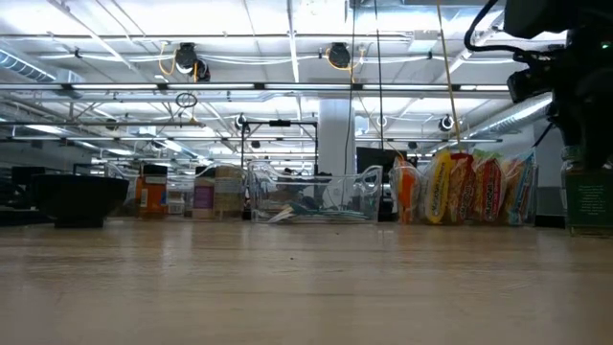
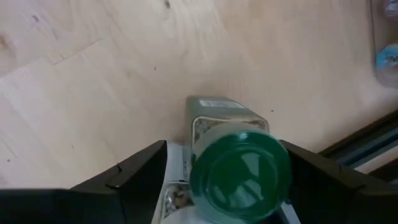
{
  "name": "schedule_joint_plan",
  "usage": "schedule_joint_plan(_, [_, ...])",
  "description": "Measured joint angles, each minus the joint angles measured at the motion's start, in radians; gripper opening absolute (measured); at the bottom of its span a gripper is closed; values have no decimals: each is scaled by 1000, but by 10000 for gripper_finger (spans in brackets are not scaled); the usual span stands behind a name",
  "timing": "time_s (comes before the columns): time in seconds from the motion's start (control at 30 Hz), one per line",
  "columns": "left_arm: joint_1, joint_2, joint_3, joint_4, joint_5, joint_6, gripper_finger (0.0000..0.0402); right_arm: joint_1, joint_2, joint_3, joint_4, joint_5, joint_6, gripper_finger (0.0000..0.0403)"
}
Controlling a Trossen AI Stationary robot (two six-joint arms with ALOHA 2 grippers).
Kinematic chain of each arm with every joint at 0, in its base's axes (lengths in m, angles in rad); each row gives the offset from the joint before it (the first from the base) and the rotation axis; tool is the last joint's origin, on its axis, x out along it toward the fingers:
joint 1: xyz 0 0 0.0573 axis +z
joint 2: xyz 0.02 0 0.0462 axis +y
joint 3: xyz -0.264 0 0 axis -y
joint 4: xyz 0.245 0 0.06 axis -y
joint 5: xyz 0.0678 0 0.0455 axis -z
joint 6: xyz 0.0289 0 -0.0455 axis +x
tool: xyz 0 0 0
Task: Pick & Place Food Item
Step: Put the green seasoning bottle into the left transparent bin
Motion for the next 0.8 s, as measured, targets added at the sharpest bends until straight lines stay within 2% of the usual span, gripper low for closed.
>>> schedule_joint_plan(0.17, [0,0,0,-4,-2,-10,159,-28,0,-15,41,-19,-30,265])
schedule_joint_plan(0.37, [0,0,0,-4,-7,-18,159,-63,0,-21,35,-60,-56,192])
schedule_joint_plan(0.57, [1,0,0,-15,-7,-4,159,-75,1,-7,32,-76,-72,192])
schedule_joint_plan(0.8, [-4,11,1,-60,-42,85,159,-94,1,142,118,-76,-114,192])
